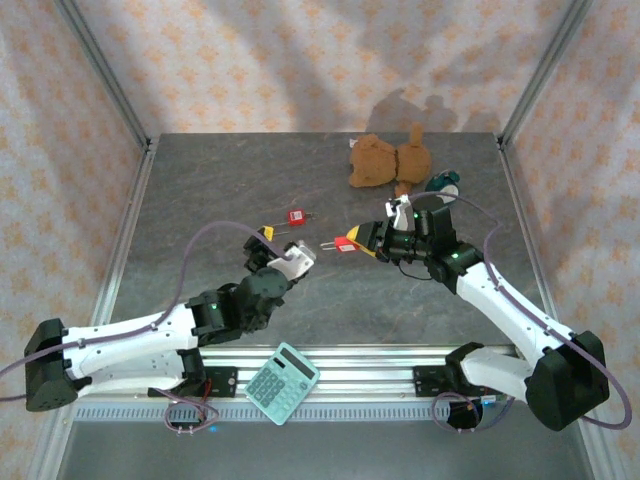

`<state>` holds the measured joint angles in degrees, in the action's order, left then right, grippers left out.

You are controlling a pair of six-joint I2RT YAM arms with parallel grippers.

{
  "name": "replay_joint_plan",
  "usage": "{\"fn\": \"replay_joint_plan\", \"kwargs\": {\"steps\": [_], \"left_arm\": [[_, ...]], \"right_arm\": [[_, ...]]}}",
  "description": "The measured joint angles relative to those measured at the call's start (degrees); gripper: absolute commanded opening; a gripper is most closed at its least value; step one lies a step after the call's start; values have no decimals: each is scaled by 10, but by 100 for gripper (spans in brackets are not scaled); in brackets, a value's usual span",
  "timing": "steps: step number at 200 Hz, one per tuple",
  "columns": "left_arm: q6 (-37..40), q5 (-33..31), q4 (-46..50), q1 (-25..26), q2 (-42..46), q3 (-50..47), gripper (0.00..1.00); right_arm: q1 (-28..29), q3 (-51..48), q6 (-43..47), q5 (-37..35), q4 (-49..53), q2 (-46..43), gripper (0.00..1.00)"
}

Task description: Unlock with the key

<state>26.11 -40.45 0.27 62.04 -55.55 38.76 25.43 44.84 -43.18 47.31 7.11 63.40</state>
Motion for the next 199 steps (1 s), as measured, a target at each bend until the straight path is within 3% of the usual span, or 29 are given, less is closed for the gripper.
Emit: {"fn": "replay_joint_plan", "kwargs": {"steps": [62,111,199], "left_arm": [[-20,237,9,-86,17,-32,82],[-21,388,21,-112,-22,-14,71],[-5,446,6,-112,-116,47,40]], "right_arm": [[0,-14,5,-14,7,-16,29],[0,-37,9,-15,6,-51,29],[0,-49,13,-10,6,-57,29]]}}
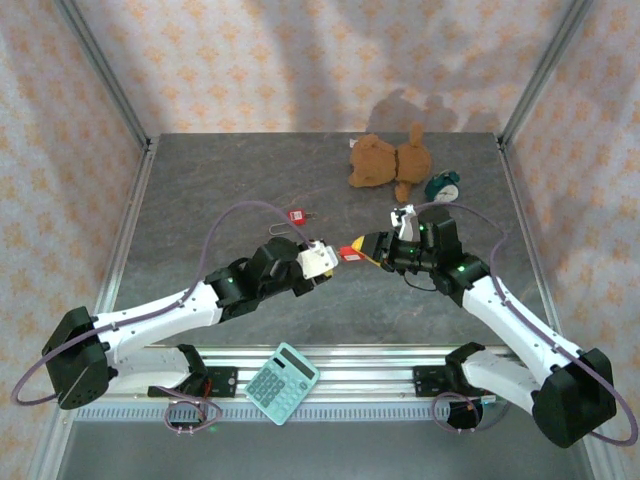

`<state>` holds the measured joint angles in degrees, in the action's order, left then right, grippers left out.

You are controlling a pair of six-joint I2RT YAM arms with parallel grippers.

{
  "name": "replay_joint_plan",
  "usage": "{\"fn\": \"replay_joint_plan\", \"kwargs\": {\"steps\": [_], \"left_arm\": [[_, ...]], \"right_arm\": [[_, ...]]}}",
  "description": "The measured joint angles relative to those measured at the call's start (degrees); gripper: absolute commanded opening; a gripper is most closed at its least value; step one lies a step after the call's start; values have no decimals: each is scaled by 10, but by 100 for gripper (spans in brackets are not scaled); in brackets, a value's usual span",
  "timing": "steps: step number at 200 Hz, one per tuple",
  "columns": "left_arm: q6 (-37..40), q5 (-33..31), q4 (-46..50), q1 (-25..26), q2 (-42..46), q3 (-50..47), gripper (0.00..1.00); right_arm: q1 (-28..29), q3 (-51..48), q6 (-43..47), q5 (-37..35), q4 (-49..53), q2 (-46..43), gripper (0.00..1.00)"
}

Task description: Unlock with the key

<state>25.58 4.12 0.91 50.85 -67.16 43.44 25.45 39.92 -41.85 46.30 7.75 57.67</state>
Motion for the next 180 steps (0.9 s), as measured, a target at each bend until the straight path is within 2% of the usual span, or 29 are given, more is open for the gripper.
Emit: {"fn": "replay_joint_plan", "kwargs": {"steps": [21,67,82,103,180], "left_arm": [[0,4,-3,0,-3,2,34],[0,10,-3,-2,-10,7,9],[4,10,-3,-4,-11,7,3],[4,11,-3,-4,-11,7,0],[4,15,-2,-15,-7,6,0]], "right_arm": [[0,0,2,1,0,-3,29],[0,-3,2,4,2,-6,29],[0,-3,2,4,3,-6,29],[0,-3,2,4,4,-6,29],[0,-3,4,2,3,-9,28]]}}
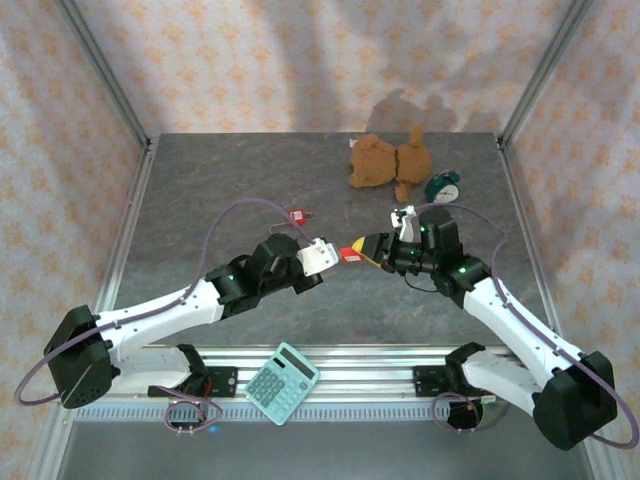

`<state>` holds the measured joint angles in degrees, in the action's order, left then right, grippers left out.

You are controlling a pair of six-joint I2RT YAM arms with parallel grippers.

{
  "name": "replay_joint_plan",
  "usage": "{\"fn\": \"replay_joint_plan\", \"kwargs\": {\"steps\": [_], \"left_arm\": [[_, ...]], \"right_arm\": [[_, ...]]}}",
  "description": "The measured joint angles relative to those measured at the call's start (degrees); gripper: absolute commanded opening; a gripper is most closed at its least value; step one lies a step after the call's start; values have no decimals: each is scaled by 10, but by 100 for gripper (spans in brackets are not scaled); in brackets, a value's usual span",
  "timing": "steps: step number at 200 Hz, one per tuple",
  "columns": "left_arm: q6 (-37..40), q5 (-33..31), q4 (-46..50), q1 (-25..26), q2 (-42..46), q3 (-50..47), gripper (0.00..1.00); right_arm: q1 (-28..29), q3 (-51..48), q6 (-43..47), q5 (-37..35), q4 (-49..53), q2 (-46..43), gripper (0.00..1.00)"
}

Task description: Unlock with the key

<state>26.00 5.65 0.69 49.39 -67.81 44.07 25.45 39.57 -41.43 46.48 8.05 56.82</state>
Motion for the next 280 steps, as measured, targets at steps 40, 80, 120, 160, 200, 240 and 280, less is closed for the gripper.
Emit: {"fn": "replay_joint_plan", "kwargs": {"steps": [40,80,120,160,200,240,280], "left_arm": [[1,1,10,-3,21,-6,0],[9,1,24,-4,39,-12,0],[13,-2,44,-5,53,-12,36],[17,-6,84,-11,66,-2,59],[19,18,106,-10,42,56,68],[19,61,106,-6,-21,108,64],[8,92,107,-2,-54,109,56]], "right_arm": [[0,0,2,-2,-3,-9,28],[0,0,2,0,-4,-11,28],[0,0,1,3,-7,-13,28],[-2,-6,1,-3,-7,-13,28],[-1,-7,-1,-4,-8,-13,28],[10,-29,-25,-2,-36,-13,28],[15,-36,-30,-2,-40,-13,28]]}}
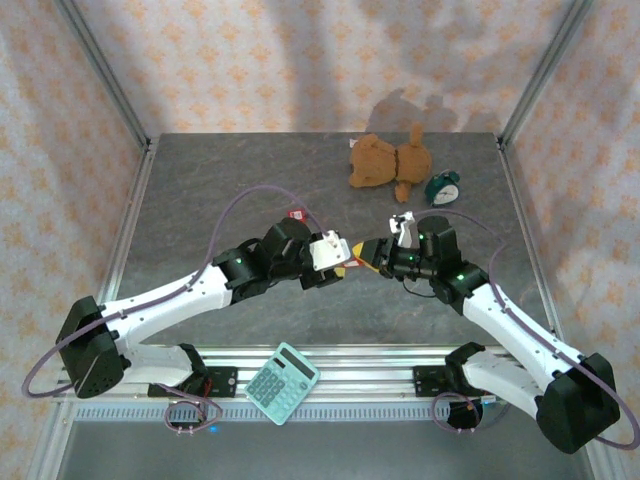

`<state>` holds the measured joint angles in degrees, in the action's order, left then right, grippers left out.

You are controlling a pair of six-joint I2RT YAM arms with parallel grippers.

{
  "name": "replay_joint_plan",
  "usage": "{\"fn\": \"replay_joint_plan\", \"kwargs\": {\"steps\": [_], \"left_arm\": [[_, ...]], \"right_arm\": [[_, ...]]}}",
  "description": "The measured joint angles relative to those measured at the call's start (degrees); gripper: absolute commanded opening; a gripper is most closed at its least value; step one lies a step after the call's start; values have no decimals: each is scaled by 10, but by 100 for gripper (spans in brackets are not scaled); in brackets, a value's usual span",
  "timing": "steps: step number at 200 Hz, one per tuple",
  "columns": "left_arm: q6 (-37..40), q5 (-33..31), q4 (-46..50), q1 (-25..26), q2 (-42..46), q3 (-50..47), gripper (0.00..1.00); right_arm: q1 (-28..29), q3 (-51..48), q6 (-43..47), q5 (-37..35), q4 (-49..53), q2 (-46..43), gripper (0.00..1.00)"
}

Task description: Unlock with the key

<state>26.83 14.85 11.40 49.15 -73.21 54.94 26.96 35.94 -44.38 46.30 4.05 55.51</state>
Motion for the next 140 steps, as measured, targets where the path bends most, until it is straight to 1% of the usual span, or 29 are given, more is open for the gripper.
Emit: {"fn": "replay_joint_plan", "kwargs": {"steps": [27,71,111,129,140], "left_arm": [[-10,11,-1,0,-2,0,48],[-20,13,-3,0,-2,0,47],[-29,15,-3,0,-6,-2,39],[-29,14,-5,0,-7,-5,38],[-29,14,-6,0,-7,-9,35]], "right_arm": [[3,0,-4,0,-12,7,28],[14,1,-6,0,-20,25,28],[18,6,-8,0,-26,25,28],[19,7,-8,0,-26,25,28],[21,7,-8,0,-26,25,28]]}}
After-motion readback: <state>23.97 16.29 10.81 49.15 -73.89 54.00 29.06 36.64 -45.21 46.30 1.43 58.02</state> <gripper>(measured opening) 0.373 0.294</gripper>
